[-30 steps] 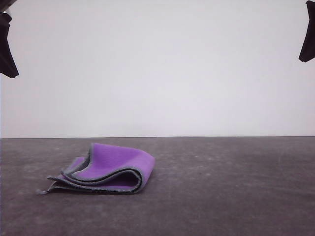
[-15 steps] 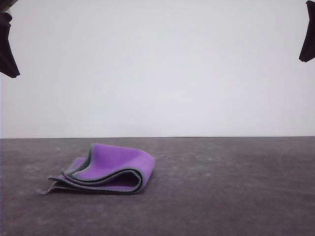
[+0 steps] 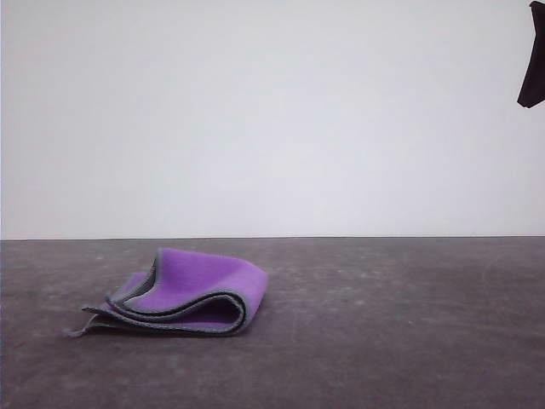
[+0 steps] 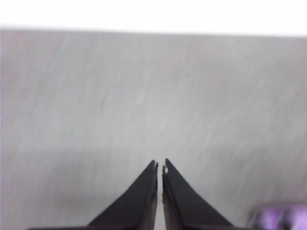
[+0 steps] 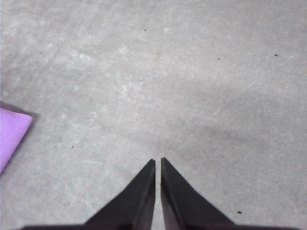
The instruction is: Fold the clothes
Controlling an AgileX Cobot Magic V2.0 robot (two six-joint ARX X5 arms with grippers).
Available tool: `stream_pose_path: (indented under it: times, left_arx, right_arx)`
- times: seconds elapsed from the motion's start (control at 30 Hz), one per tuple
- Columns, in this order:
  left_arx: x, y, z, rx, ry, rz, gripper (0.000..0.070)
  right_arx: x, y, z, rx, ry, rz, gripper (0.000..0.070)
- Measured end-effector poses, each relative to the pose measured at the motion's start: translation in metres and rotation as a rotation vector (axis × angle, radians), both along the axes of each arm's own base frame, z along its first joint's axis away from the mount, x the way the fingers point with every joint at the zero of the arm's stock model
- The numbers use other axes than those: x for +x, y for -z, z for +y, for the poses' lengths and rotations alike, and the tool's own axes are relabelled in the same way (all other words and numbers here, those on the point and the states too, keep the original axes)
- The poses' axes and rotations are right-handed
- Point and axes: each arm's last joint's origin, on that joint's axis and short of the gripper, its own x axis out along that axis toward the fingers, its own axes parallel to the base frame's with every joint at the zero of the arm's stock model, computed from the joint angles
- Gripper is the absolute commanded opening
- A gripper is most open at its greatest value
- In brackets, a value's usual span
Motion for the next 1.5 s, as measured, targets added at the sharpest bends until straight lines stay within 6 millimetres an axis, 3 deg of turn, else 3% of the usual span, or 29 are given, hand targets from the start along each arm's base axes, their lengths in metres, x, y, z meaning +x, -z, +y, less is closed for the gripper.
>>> stream_pose_path:
  times: [0.1,0.23,0.47,0.77,1.5]
  left_arx:
    - [-0.028,0.038,0.001,0.018,-0.046,-0.015,0.0005]
    - [-0.055,0.073,0.002,0.017,-0.065,-0.091,0.0005]
    - [-0.080,0.119,0.003,0.027,-0.097,-0.170,0.0005]
    - [-0.086,0.140,0.003,0.025,-0.102,-0.227,0.0005]
    - [-0.087,0.137,0.003,0.021,-0.105,-0.278,0.0005]
  right_arx:
    - [0.000,0.000,0.000,0.000,0.000,0.000,0.0016]
    - [0.000,0.000,0.000,0.000,0.000,0.000,0.0016]
    - [0.000,0.000,0.000,0.000,0.000,0.000,0.0016]
    - [0.000,0.000,0.000,0.000,0.000,0.000,0.0016]
    - [0.000,0.000,0.000,0.000,0.000,0.000,0.0016]
